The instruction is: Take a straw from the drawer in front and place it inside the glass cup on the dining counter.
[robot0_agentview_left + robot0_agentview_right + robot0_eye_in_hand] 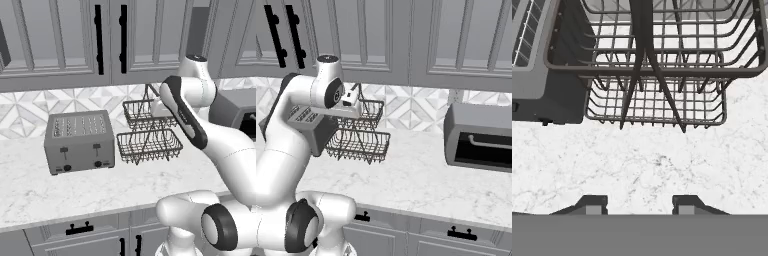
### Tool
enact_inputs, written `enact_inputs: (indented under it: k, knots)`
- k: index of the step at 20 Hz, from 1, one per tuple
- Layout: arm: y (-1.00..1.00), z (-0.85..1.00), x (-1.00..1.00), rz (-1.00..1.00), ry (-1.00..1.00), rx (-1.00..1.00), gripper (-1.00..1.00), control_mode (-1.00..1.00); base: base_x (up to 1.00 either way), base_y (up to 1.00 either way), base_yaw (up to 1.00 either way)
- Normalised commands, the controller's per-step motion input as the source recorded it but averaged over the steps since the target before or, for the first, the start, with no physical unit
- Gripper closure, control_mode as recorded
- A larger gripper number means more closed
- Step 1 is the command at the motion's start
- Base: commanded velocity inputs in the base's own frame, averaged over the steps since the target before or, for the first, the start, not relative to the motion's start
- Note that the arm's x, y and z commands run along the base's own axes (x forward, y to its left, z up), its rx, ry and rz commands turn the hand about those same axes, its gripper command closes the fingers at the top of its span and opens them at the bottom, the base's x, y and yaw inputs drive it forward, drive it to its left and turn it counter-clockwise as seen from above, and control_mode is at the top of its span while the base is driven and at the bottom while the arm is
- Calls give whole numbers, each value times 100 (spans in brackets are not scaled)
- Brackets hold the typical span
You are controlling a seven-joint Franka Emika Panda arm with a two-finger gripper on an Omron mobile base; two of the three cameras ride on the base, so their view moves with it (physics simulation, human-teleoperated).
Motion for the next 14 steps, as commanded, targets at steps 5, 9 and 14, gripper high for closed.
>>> enact_inputs:
  k: [5,9,14]
  knots:
    - [0,0,0,0,0,0,-100,100,-15,0,0]
    - [0,0,0,0,0,0,-100,100,-82,0,0]
    - [0,0,0,0,0,0,-100,100,-71,0,1]
